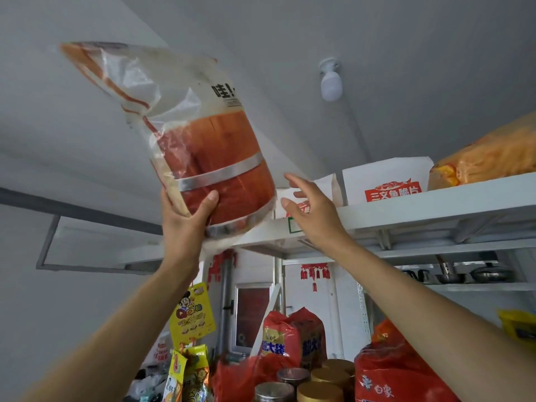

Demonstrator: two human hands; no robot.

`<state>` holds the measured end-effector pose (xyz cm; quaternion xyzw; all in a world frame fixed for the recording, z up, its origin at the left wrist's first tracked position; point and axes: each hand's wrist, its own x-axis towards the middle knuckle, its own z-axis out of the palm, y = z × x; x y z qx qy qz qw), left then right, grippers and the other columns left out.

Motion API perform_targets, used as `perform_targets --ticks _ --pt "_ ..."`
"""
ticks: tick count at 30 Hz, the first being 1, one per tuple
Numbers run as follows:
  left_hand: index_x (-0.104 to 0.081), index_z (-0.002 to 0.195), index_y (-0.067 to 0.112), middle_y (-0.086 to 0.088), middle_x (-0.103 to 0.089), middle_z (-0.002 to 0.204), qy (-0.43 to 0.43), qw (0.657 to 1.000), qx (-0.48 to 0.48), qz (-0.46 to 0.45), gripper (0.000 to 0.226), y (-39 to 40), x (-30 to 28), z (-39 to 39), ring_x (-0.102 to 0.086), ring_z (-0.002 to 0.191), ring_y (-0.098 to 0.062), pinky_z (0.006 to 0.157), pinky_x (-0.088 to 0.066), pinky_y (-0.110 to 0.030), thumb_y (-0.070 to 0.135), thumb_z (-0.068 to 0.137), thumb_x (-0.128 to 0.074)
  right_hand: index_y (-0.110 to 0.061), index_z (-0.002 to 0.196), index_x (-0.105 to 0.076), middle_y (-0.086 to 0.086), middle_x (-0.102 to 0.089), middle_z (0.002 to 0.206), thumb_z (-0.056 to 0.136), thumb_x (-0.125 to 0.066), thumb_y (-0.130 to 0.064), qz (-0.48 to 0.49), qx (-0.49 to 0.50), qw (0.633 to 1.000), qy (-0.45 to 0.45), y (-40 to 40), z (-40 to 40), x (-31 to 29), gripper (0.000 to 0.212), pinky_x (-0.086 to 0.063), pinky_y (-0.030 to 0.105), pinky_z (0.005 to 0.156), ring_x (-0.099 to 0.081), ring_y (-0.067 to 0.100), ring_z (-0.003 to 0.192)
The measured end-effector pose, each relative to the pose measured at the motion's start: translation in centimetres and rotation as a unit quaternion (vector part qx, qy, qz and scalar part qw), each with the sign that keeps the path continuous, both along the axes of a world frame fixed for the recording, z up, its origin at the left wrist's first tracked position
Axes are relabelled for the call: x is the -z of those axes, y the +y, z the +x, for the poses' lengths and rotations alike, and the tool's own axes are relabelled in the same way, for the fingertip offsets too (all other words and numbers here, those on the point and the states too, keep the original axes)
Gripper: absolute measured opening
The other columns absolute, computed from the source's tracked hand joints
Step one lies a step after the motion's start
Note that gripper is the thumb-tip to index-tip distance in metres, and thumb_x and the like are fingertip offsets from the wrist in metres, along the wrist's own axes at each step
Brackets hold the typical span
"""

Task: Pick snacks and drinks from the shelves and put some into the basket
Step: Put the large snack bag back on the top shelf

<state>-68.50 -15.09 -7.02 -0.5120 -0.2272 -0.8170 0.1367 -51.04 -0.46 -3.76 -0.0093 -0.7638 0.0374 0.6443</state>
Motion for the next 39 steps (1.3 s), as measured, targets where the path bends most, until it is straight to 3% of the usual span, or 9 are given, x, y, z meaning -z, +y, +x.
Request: perform_targets --ticks 4,7,9,12,17,22,28,33,39 --pt "-0.047 0.137 0.02 0.001 -0.066 0.123 -0.019 1.0 -0.019 -0.002 0.075 4.0 -3.8 0.6 -0.068 0.107 -0.012 0.087 -0.058 -0.027 0.044 0.075 -0.082 -0.049 0.147 -0.024 -0.011 -0.036 0.154 0.101 -0.045 -0.039 0.019 0.043 0.994 -0.094 1.2 -0.4 -2.4 0.051 -0.04 0.044 0.11 -0.042 0.012 0.136" --pt "-0.046 0.135 0.019 0.001 -0.066 0.122 -0.015 0.999 -0.041 -0.015 0.085 7.2 -6.3 1.1 -0.067 0.107 -0.014 0.092 -0.057 -0.037 0.053 0.067 -0.084 -0.042 0.151 -0.022 -0.006 -0.037 0.155 0.102 -0.043 -0.037 -0.015 0.111 0.988 -0.105 2.5 -0.2 -4.6 0.054 -0.039 0.044 0.11 -0.046 0.019 0.134" --pt "-0.04 0.138 0.017 -0.001 -0.062 0.126 -0.01 0.998 -0.049 -0.026 0.086 9.1 -7.6 1.7 -0.064 0.11 -0.016 0.095 -0.055 -0.038 0.046 0.07 -0.085 -0.034 0.154 -0.021 -0.004 -0.037 0.155 0.102 -0.043 -0.037 -0.046 0.153 0.979 -0.125 3.5 -0.1 -5.6 0.056 -0.039 0.042 0.109 -0.049 0.022 0.132" --pt "-0.039 0.136 0.011 -0.005 -0.059 0.127 -0.005 0.997 -0.07 -0.043 0.084 11.9 -9.1 2.4 -0.063 0.111 -0.02 0.097 -0.053 -0.038 0.037 0.072 -0.086 -0.024 0.152 -0.028 0.002 -0.046 0.15 0.101 -0.044 -0.038 -0.081 0.2 0.966 -0.144 4.8 -0.2 -6.7 0.055 -0.038 0.041 0.11 -0.048 0.025 0.133" --pt "-0.04 0.134 0.011 -0.008 -0.062 0.123 -0.012 0.988 -0.124 -0.092 0.094 15.6 -10.9 2.1 -0.062 0.11 -0.027 0.097 -0.051 -0.045 0.051 0.062 -0.085 -0.019 0.139 -0.045 0.007 -0.059 0.135 0.099 -0.045 -0.041 -0.149 0.242 0.942 -0.179 5.6 -1.0 -8.2 0.046 -0.042 0.042 0.105 -0.056 0.029 0.12" --pt "-0.039 0.131 0.009 -0.014 -0.059 0.125 -0.064 0.974 -0.147 -0.161 0.084 17.8 -12.2 2.1 -0.06 0.113 -0.035 0.097 -0.05 -0.048 0.047 0.07 -0.083 -0.025 0.153 -0.026 0.007 -0.037 0.154 0.104 -0.039 -0.028 -0.142 0.242 0.933 -0.227 5.0 -1.2 -8.1 0.051 -0.032 0.042 0.115 -0.041 0.028 0.137" --pt "-0.044 0.127 0.012 -0.012 -0.061 0.12 -0.042 0.954 -0.167 -0.246 0.072 18.9 -13.0 1.6 -0.062 0.106 -0.033 0.091 -0.054 -0.048 0.054 0.077 -0.075 -0.015 0.149 -0.036 0.014 -0.034 0.154 0.107 -0.031 -0.018 -0.123 0.319 0.897 -0.281 3.6 -1.2 -8.1 0.043 -0.03 0.033 0.112 -0.037 0.029 0.139" --pt "-0.039 0.135 0.015 -0.011 -0.06 0.118 -0.009 0.939 -0.143 -0.311 0.074 19.3 -12.2 1.3 -0.065 0.099 -0.031 0.087 -0.056 -0.045 0.06 0.083 -0.064 -0.011 0.148 -0.037 0.013 -0.036 0.154 0.107 -0.026 -0.013 -0.118 0.369 0.865 -0.318 3.4 -1.5 -8.2 0.043 -0.029 0.031 0.111 -0.035 0.027 0.14" --pt "-0.037 0.132 0.013 -0.011 -0.06 0.117 -0.002 0.936 -0.136 -0.324 0.066 17.9 -11.0 1.4 -0.065 0.099 -0.031 0.09 -0.055 -0.047 0.06 0.089 -0.055 -0.01 0.147 -0.038 0.012 -0.034 0.155 0.106 -0.025 -0.011 -0.132 0.355 0.879 -0.29 3.1 -1.7 -7.7 0.043 -0.029 0.029 0.11 -0.034 0.027 0.14"
